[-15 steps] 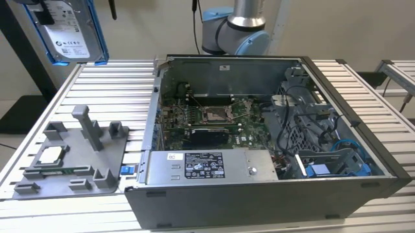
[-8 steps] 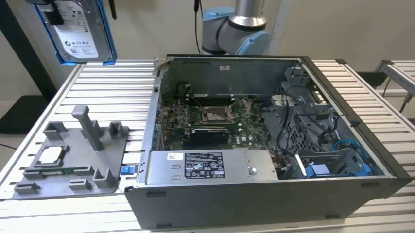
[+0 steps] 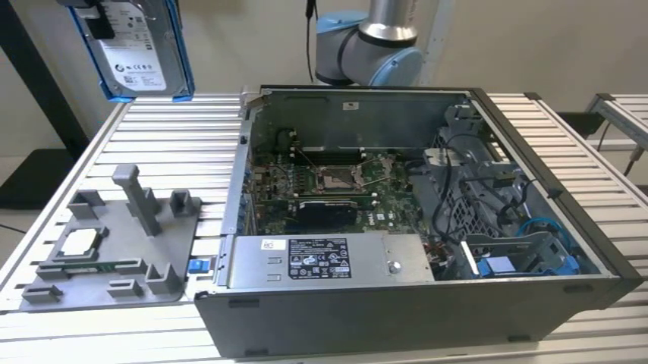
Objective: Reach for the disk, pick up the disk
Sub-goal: 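Pick up the disk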
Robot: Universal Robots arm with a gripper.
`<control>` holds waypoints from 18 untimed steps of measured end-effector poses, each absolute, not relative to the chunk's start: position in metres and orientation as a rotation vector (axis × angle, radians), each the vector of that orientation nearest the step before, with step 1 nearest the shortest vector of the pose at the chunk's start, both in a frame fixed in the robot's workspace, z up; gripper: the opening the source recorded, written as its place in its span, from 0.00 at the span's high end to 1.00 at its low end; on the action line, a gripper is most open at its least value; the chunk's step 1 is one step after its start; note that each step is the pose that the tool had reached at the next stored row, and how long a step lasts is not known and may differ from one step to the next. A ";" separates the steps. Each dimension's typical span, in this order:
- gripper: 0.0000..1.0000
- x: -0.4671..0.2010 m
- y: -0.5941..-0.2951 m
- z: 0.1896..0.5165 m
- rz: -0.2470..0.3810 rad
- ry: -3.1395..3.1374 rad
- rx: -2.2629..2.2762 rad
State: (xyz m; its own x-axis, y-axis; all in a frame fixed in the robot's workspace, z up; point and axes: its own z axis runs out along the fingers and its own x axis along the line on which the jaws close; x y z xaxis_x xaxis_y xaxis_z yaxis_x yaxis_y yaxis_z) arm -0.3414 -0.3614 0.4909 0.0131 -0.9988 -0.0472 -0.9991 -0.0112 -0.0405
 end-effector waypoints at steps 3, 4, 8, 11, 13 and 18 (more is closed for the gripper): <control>1.00 -0.336 -0.361 0.491 0.008 2.164 -2.191; 1.00 -0.333 -0.361 0.491 0.008 2.164 -2.191; 1.00 -0.326 -0.361 0.491 0.008 2.164 -2.191; 1.00 -0.320 -0.361 0.491 0.008 2.164 -2.191; 1.00 -0.316 -0.361 0.491 0.008 2.164 -2.191; 1.00 -0.304 -0.361 0.491 0.008 2.164 -2.191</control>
